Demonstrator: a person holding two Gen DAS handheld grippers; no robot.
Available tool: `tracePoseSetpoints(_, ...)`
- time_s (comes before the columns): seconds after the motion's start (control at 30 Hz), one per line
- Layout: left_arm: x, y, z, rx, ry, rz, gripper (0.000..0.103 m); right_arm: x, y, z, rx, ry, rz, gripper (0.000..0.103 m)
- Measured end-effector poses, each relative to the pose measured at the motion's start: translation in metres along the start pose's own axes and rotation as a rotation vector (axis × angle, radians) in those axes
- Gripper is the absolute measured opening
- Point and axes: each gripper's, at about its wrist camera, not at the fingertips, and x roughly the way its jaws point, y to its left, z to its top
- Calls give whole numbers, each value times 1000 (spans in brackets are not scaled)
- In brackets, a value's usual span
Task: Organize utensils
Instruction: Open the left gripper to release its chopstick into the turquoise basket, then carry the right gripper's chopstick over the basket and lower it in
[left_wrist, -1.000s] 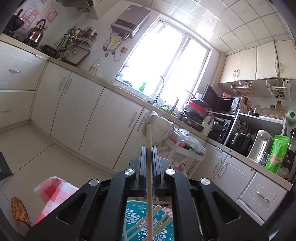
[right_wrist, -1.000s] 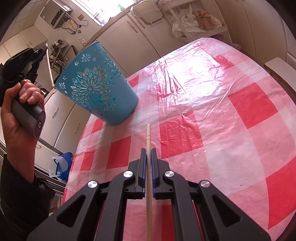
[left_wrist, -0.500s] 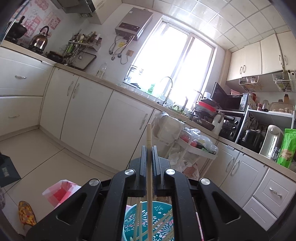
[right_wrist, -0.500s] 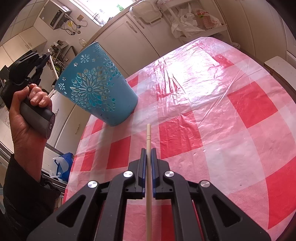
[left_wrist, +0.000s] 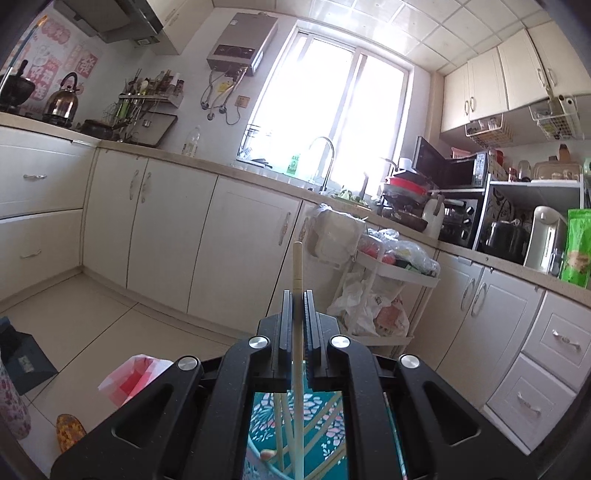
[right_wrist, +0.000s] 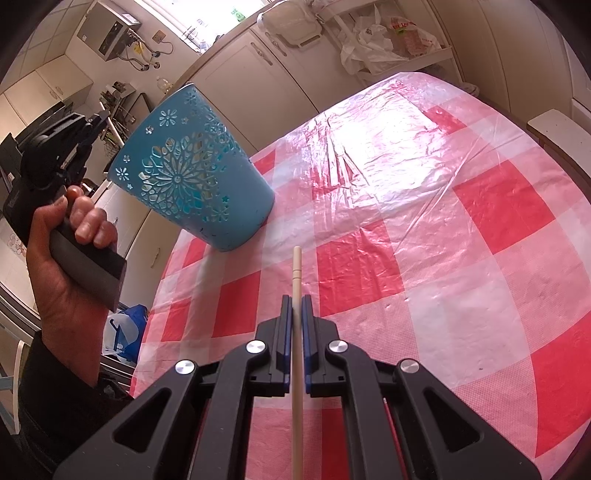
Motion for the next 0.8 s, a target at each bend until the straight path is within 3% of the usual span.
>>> tracePoseSetpoints(0.17,-10,-4,-18,88,59,2,5,0,0,0,-2,1,-1,6)
tracePoseSetpoints(0.23,-14,-5,-22,117,86,0,10,0,0,0,-4,3,-2,6)
tracePoseSetpoints(0.3,-18,-6,-25,144,115,9,41,1,1,0,-5,4,-3,6)
tracePoseSetpoints(0.37,-29,-4,-25,157,108,30,59,1,2,-1,-7,5,-6,6)
tracePoseSetpoints(0.5,-71,12,-25,140,77,91,73,-1,3,-1,-13,-3,-1,6)
tracePoseSetpoints(0.6,-105,36,-41,71,80,156,81,-4,4,-1,-16,-18,7,6)
tracePoseSetpoints(0.8,-125,77,-95,-37,254,217,82,-24,22,5,-10,-82,65,6)
